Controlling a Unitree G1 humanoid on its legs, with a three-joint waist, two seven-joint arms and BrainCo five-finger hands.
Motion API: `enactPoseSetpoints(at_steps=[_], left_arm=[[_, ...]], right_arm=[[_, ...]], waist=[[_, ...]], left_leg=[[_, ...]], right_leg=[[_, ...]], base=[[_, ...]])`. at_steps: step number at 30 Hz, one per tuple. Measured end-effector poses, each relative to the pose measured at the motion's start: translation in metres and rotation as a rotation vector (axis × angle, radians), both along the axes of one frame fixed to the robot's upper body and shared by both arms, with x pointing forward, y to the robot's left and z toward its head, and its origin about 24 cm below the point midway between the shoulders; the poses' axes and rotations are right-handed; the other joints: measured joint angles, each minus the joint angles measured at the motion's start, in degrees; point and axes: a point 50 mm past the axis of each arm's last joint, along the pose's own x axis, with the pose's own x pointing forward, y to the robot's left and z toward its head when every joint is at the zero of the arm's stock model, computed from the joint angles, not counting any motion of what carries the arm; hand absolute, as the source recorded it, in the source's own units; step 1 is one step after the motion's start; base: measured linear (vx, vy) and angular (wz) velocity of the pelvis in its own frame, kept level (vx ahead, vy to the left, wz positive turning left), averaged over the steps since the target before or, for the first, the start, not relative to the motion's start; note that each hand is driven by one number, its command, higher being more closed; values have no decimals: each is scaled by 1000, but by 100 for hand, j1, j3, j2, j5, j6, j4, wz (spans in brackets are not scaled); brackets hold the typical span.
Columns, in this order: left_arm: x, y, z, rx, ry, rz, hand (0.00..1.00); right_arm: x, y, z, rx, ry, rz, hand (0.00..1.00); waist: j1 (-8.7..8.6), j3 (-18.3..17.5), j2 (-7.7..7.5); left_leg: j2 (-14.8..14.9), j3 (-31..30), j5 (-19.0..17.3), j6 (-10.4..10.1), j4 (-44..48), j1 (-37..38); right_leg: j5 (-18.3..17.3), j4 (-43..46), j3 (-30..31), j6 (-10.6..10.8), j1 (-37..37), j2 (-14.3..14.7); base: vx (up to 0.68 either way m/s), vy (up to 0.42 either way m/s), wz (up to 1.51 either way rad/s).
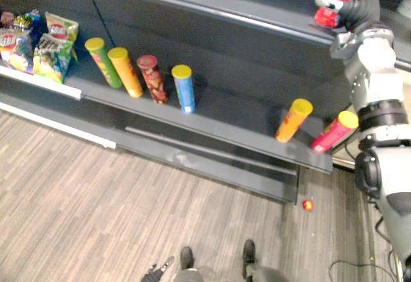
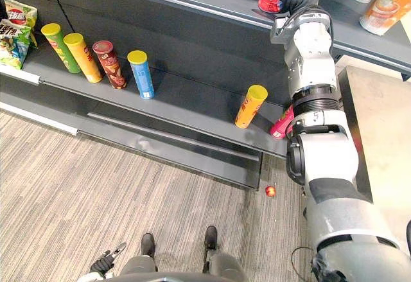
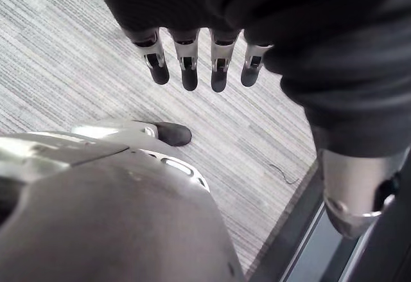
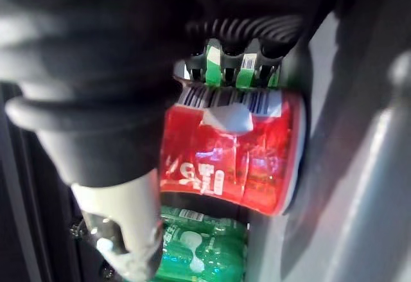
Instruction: Put the gum and the chips on the shelf.
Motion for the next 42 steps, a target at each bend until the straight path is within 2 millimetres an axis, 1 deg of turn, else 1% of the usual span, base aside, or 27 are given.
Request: enactPoseSetpoints(at_steps=[9,13,16,19,22,26,29,30,32,34,35,37,38,39,40,42], left_arm=[[-1,0,0,1,2,3,0],[-2,2,0,2,2,16,0],[-3,3,0,4,1,32,0],[-4,4,0,5,2,38,0],[-5,5,0,16,9,31,0],[-7,6,0,29,22,41,0],[-9,8,0,41,33,40,0],[-10,8,0,44,38,41,0],[-14,8,-1,48,51,47,0],[-18,7,-2,48,65,52,0],[-19,7,-2,48,66,53,0],[-20,7,-2,48,69,61,0],[-21,7,-3,49,72,65,0],[-22,7,-3,49,75,65,0],[-23,7,-3,49,79,66,0],[-25,7,-3,50,85,71,0]], right_arm=[[-1,1,0,31,-11,-9,0],[-5,0,-5,28,-34,-21,0],[-11,-1,1,38,-79,-27,0],[-24,-5,18,71,-190,-57,0],[-38,-8,28,72,-297,-91,0],[-49,-10,29,75,-368,-109,0],[-63,-13,31,80,-444,-112,0],[-69,-12,29,76,-472,-110,0],[-77,-7,18,83,-505,-87,0],[-91,7,-6,119,-537,-36,0],[-94,10,-13,129,-540,-21,0],[-105,25,-41,171,-518,33,0],[-108,35,-59,183,-479,74,0],[-110,41,-69,187,-456,99,0],[-113,51,-82,189,-417,151,0],[-120,77,-112,184,-313,302,0]], waist=[[-32,-1,-2],[-53,-4,-5],[-61,-4,-5],[-68,-7,-9],[-69,-55,-37],[-71,-155,-71],[-69,-171,-93],[-68,-199,-101],[-67,-314,-101],[-68,-440,-87],[-69,-452,-87],[-69,-463,-88],[-72,-464,-88],[-72,-470,-86],[-72,-485,-85],[-75,-486,-85]], left_leg=[[2,-12,2,-2,1,1],[4,-25,2,-2,3,31],[7,-25,2,-2,3,38],[9,-32,6,-7,2,42],[10,-38,7,-8,2,43],[6,-49,7,-8,2,44],[4,-61,18,-9,2,45],[5,-61,21,-10,1,44],[6,-60,20,-10,1,44],[7,-61,18,-11,1,45],[7,-60,18,-11,2,47],[7,-57,18,-11,2,70],[7,-55,14,-13,1,100],[8,-56,10,-16,1,107],[10,-55,5,-19,0,107],[11,-49,-15,-47,0,110]], right_leg=[[1,0,-13,-1,9,1],[19,-9,-34,-18,54,1],[20,-9,-36,-18,59,4],[21,-9,-52,-17,66,3],[21,-10,-77,-17,70,1],[20,-11,-108,-16,79,-7],[19,-10,-140,-15,98,-13],[19,-10,-144,-15,99,-13],[17,-16,-144,-14,98,-11],[16,-19,-142,-14,99,-12],[16,-17,-142,-14,99,-12],[13,-15,-135,-10,113,-13],[-9,-24,-128,5,147,-15],[-18,-26,-128,2,157,-16],[-19,-24,-128,1,157,-15],[-19,-14,-113,1,153,-14]], base=[[0,0,0],[0,0,1],[0,0,0],[0,0,0],[0,0,0],[-1,0,1],[-11,1,6],[0,0,0],[0,0,0],[0,0,0],[0,0,0],[-11,0,-2],[0,0,0],[0,0,0],[0,0,0],[0,0,0]])
